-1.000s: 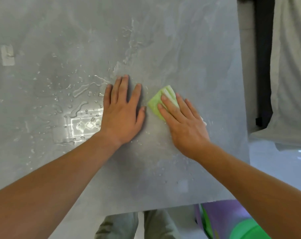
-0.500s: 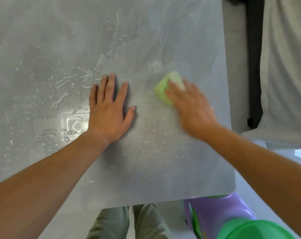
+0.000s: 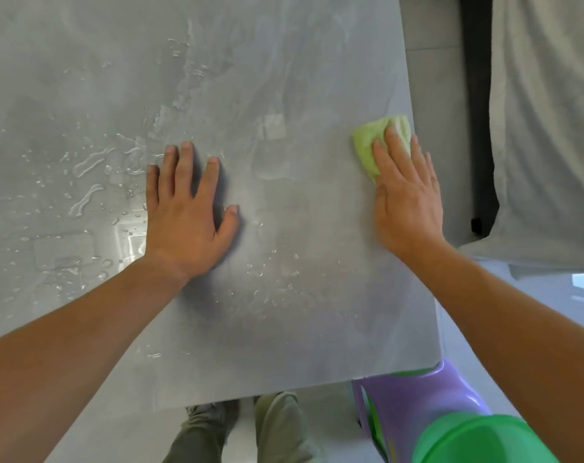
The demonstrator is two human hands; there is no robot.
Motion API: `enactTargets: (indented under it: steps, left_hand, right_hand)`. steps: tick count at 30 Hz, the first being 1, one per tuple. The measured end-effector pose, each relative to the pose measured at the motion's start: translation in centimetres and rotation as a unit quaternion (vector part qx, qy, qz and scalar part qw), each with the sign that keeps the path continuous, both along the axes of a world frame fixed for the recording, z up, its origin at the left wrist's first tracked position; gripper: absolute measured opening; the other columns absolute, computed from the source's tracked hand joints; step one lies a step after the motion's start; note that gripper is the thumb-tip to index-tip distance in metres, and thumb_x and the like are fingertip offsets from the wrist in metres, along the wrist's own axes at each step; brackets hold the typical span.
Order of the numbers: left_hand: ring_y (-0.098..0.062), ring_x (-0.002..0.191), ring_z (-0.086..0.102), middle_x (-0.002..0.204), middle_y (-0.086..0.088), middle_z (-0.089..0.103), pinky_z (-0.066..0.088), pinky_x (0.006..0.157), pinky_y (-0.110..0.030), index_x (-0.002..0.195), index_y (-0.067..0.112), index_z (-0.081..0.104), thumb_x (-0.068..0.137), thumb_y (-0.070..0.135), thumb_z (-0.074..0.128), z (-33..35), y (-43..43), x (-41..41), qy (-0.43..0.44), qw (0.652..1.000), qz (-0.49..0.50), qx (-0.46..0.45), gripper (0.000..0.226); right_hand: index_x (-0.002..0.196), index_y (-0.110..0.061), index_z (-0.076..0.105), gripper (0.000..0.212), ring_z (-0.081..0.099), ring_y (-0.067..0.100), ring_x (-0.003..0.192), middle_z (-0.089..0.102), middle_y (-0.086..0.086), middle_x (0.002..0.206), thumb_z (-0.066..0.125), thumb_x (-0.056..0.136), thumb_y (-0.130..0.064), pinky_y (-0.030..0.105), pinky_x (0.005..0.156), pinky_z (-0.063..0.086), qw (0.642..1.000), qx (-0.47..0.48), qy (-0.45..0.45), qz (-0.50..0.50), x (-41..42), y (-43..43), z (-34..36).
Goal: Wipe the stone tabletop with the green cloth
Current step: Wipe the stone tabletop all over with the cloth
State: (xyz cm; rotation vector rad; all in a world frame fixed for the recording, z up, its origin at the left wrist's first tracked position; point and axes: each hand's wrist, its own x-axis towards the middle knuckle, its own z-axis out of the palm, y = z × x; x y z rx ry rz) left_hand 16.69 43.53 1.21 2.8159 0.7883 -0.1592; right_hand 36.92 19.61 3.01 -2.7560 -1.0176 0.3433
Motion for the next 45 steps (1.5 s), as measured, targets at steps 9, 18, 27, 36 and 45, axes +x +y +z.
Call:
enactTargets:
  steps: [9,18,27,36,45]
  left_hand:
    - [-0.038,0.153,-0.001,0.165,-0.019,0.006,0.001,0.122,-0.056,0.154,0.017,0.023,0.094,0.054,0.032,-0.4,0.1,-0.2,-0.019,1.000,-0.005,-0.001,0.071]
    - [-0.033,0.153,-0.003,0.166,-0.016,0.006,-0.006,0.122,-0.052,0.153,0.018,0.029,0.094,0.053,0.034,0.6,0.1,-1.1,-0.013,0.999,-0.022,-0.030,0.068]
    - [-0.027,0.154,0.005,0.167,-0.007,0.015,0.003,0.123,-0.052,0.154,0.022,0.031,0.098,0.042,0.033,0.5,-0.8,-4.3,-0.026,0.998,-0.031,-0.042,0.059]
    - [-0.028,0.154,0.008,0.167,-0.007,0.016,0.006,0.122,-0.053,0.154,0.017,0.032,0.100,0.033,0.026,1.0,-0.5,-4.5,-0.033,0.997,-0.040,-0.056,0.057]
    - [-0.030,0.154,0.004,0.167,-0.009,0.013,0.003,0.123,-0.054,0.155,0.017,0.027,0.098,0.043,0.026,1.2,-0.4,-4.5,-0.001,0.997,-0.050,-0.054,0.063]
  right_hand:
    - [0.151,-0.015,0.038,0.067,0.016,0.035,0.151,0.020,-0.001,0.162,0.050,0.089,0.007,0.050,0.123,0.014,1.000,0.006,0.004,0.024,-8.6,-4.5,-0.1]
    - [0.155,-0.021,0.025,0.069,0.010,0.033,0.152,0.012,-0.001,0.166,0.047,0.093,-0.002,0.046,0.124,0.012,0.998,0.001,-0.014,-0.066,-10.6,-0.4,-0.6]
    - [0.153,-0.021,0.030,0.067,0.009,0.035,0.152,0.017,-0.003,0.165,0.039,0.089,-0.003,0.047,0.124,0.008,0.999,0.021,0.026,0.019,-6.9,8.7,-0.2]
    - [0.153,-0.021,0.033,0.056,0.012,0.033,0.152,0.019,-0.002,0.164,0.038,0.097,-0.023,0.051,0.122,0.013,0.966,-0.025,0.007,0.256,-11.9,4.4,0.1]
    - [0.156,-0.020,0.025,0.060,0.006,0.035,0.152,0.014,0.001,0.166,0.036,0.097,-0.018,0.051,0.123,0.011,0.976,-0.022,0.014,0.215,-16.7,2.4,0.1]
